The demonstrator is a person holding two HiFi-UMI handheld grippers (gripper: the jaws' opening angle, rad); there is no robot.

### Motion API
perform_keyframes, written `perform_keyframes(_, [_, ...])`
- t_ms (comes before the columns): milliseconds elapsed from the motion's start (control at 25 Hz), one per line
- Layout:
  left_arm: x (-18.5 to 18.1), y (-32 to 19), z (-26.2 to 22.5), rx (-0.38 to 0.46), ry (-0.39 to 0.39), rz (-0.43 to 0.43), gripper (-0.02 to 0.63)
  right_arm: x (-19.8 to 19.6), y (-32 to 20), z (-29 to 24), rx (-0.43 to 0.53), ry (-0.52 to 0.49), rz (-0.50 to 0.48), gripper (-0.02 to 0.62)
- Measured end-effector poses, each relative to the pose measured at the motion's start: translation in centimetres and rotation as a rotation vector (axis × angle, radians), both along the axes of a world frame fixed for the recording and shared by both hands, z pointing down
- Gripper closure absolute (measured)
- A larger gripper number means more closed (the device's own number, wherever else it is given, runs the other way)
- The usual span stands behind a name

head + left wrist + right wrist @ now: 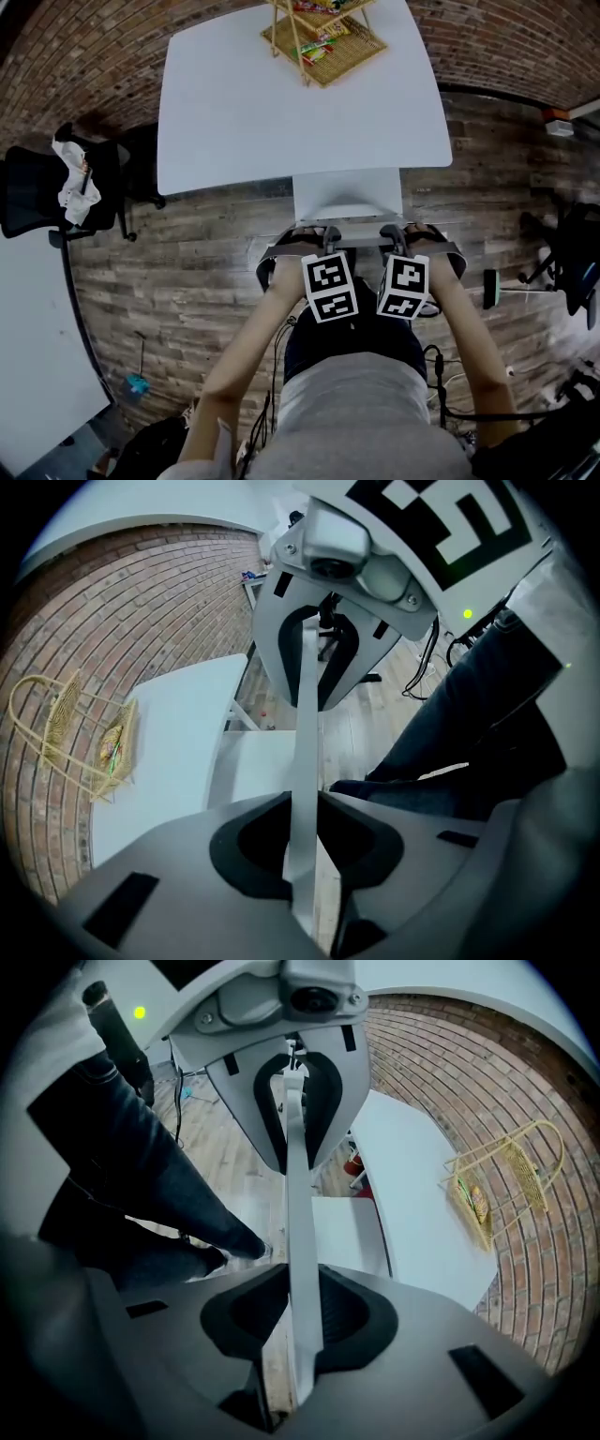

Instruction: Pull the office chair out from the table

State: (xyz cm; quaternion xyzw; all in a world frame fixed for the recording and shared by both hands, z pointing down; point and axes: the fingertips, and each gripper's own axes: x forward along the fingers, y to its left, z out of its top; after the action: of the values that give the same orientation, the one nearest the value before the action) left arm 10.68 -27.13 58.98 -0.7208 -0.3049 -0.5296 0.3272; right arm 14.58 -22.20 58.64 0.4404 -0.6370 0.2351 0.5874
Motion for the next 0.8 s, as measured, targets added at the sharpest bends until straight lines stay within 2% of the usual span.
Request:
perform_keyframes(360, [-7.2,5.8,0.1,0.021,-0.007,-0.054,0.520,-7.3,5.6,-0.3,0.033,-0.043,-0.027,0.502])
perform_keyframes(800, [-14.7,11.2,0.0,0.019,-0.016,-0.104,0.517,-14.7,11.2,-0.2,0.025,-0.073,-0.040,0.505])
